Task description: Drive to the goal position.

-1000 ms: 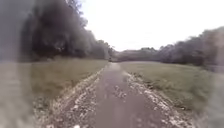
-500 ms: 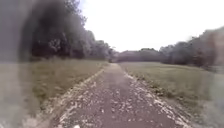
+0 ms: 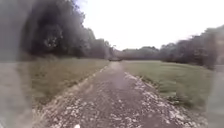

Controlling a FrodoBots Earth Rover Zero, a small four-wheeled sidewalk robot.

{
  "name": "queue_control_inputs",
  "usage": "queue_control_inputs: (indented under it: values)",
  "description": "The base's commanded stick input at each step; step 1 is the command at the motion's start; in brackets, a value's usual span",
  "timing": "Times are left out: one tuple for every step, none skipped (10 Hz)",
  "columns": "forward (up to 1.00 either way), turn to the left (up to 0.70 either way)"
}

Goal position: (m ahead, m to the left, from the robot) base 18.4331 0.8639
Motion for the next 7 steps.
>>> queue_control_inputs:
  values:
    - [1.00,0.00]
    - [1.00,0.00]
    - [1.00,0.00]
    - [1.00,0.00]
    - [1.00,0.00]
    - [1.00,0.00]
    - [1.00,0.00]
